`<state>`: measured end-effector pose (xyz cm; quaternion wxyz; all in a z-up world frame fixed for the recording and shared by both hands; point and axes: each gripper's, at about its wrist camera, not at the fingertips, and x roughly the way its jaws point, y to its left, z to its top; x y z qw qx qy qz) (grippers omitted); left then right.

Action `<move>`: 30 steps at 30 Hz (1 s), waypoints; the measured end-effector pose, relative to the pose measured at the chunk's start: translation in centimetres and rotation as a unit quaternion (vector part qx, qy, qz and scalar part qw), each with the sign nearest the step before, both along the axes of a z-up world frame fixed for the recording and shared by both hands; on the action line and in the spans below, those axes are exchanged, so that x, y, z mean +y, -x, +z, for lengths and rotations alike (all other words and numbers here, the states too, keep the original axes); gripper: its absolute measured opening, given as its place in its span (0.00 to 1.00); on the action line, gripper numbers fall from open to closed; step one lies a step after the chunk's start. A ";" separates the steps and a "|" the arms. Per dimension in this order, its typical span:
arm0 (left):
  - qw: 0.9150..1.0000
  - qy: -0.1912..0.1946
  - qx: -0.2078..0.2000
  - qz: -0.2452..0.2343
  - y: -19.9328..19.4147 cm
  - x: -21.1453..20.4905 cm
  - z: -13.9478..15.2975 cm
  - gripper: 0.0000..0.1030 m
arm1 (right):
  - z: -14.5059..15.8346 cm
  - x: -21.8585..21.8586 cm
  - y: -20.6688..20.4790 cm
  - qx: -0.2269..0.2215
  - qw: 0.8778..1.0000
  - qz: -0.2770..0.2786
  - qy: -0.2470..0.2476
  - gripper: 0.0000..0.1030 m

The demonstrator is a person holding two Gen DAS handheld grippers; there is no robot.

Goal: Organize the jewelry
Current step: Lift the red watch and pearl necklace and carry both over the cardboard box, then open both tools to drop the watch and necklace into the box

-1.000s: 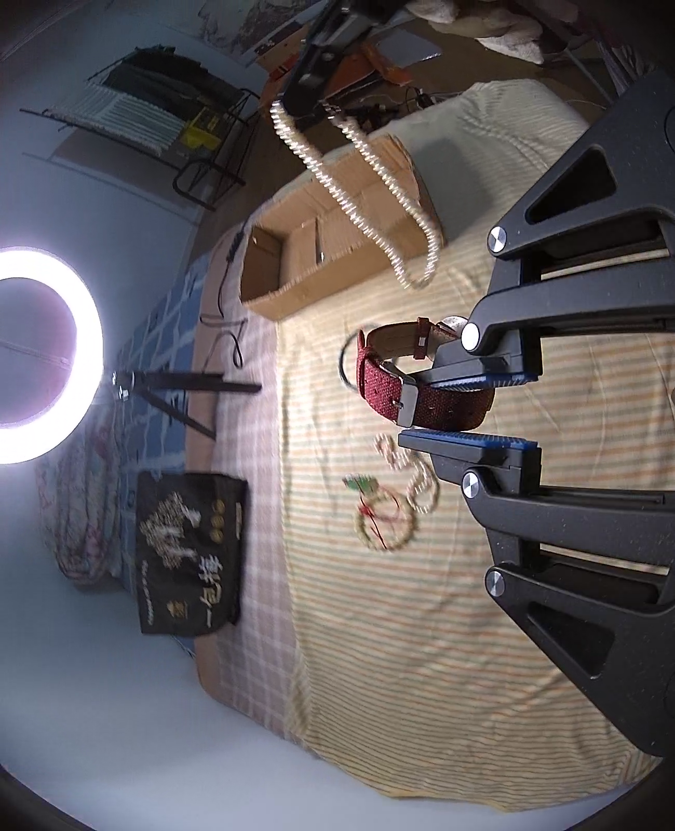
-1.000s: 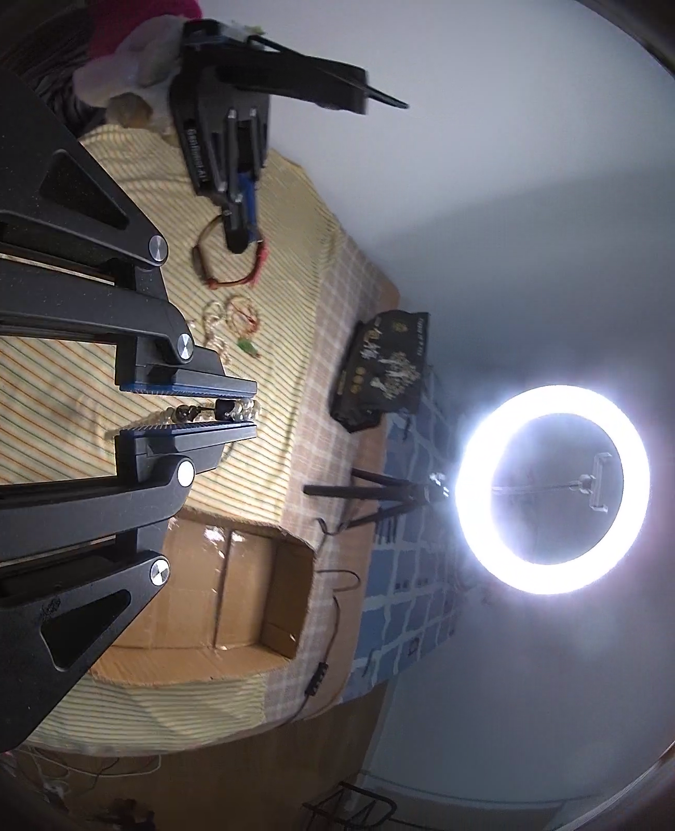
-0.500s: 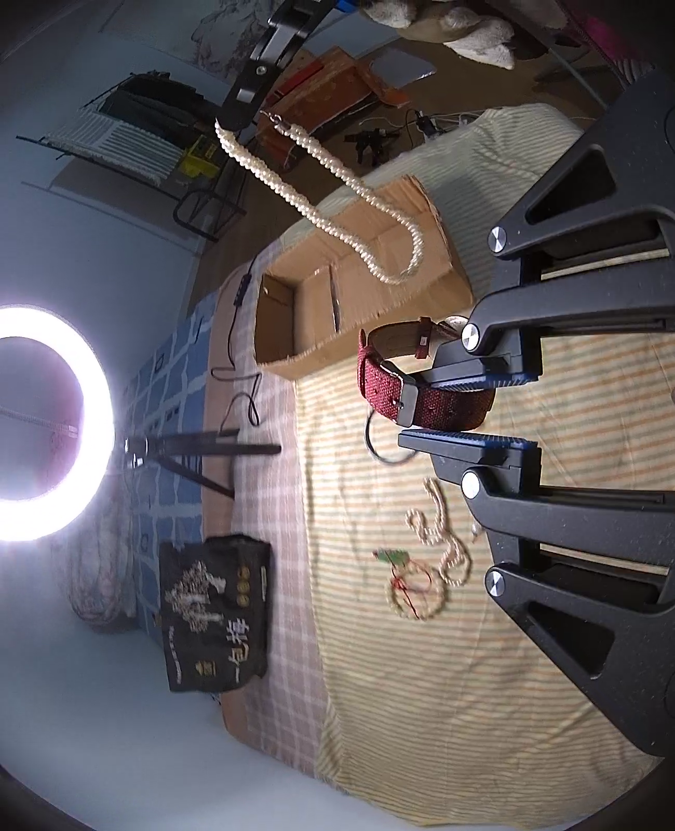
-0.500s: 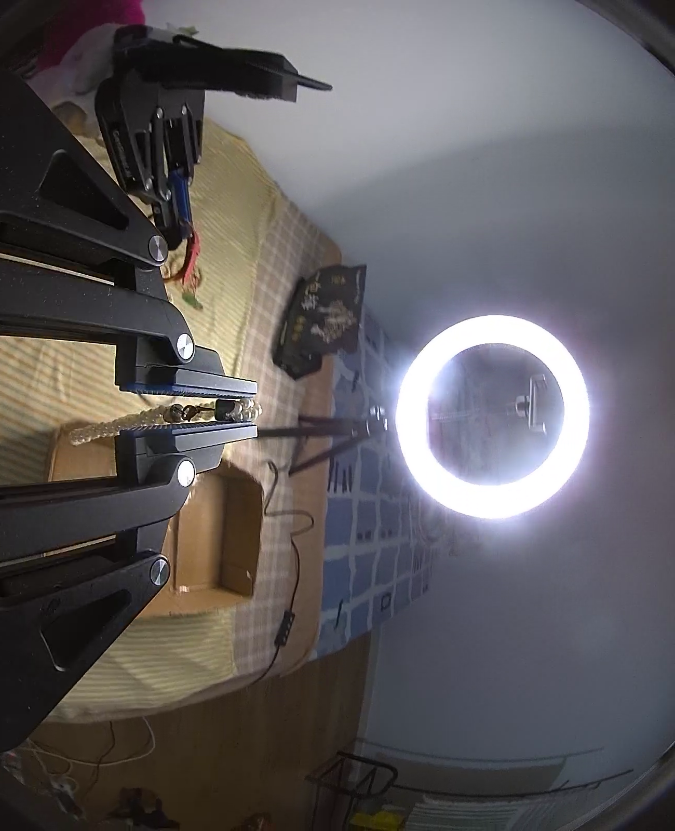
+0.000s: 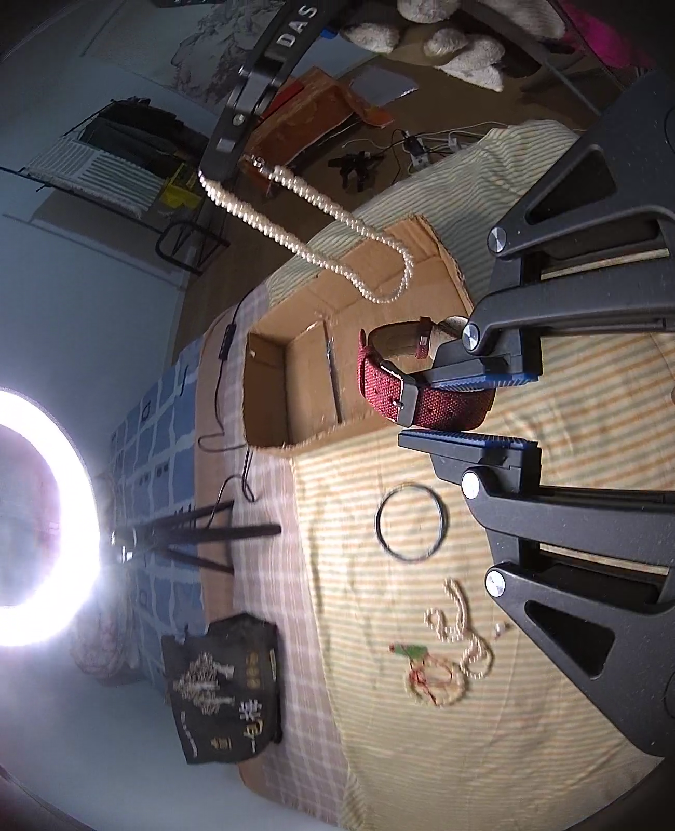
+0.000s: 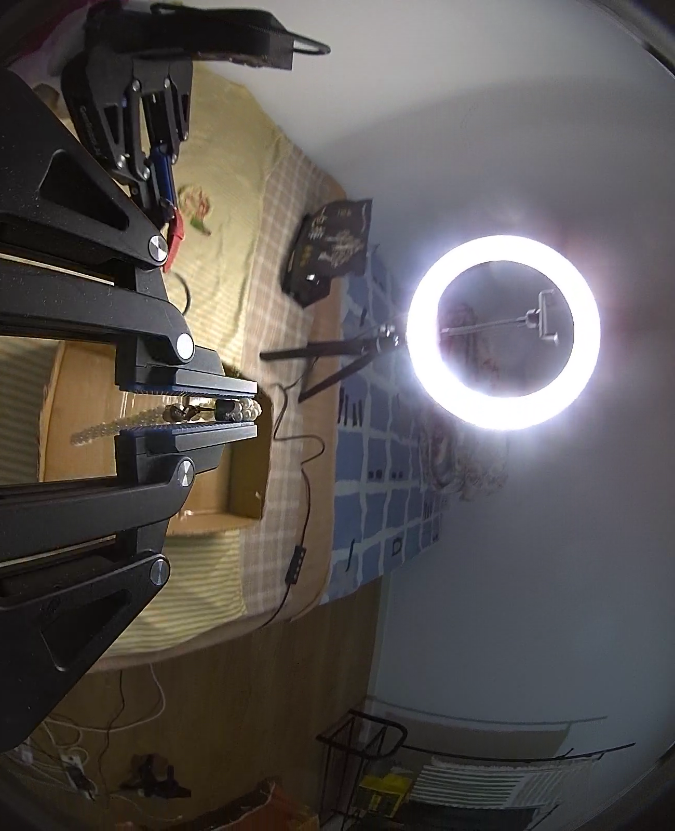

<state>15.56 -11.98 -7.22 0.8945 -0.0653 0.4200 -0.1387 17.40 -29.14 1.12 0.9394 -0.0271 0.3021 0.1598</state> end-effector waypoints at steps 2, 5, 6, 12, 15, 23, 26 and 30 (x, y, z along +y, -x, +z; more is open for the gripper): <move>1.000 0.000 0.000 -0.005 -0.4 -0.8 -0.3 0.12 | -0.3 -0.4 -0.7 0.004 1.000 -0.004 0.002 0.07; 1.000 0.001 0.000 -0.010 -0.7 -1.7 -0.6 0.12 | -1.0 -0.9 -1.6 0.011 1.000 -0.011 0.003 0.07; 1.000 0.001 0.001 -0.012 -0.9 -2.1 -0.7 0.12 | -1.2 -1.1 -2.1 0.014 1.000 -0.015 0.005 0.07; 1.000 0.008 0.004 -0.019 -2.0 -3.6 -1.3 0.12 | -2.5 -1.9 -4.4 0.028 0.999 -0.033 0.012 0.07; 1.000 0.008 0.006 -0.026 -2.5 -4.3 -1.7 0.12 | -3.4 -2.4 -5.3 0.040 0.999 -0.035 0.003 0.07; 0.999 0.008 0.023 -0.031 -3.8 -5.1 -3.1 0.59 | -5.1 -2.9 -6.8 0.064 0.997 -0.053 0.010 0.34; 1.000 0.003 0.008 -0.026 -3.6 -4.9 -2.7 0.63 | -4.9 -3.1 -6.5 0.050 0.996 -0.068 0.009 0.68; 1.000 -0.001 0.007 -0.027 -3.4 -4.8 -2.6 0.63 | -4.8 -3.2 -6.6 0.051 0.996 -0.077 0.018 0.68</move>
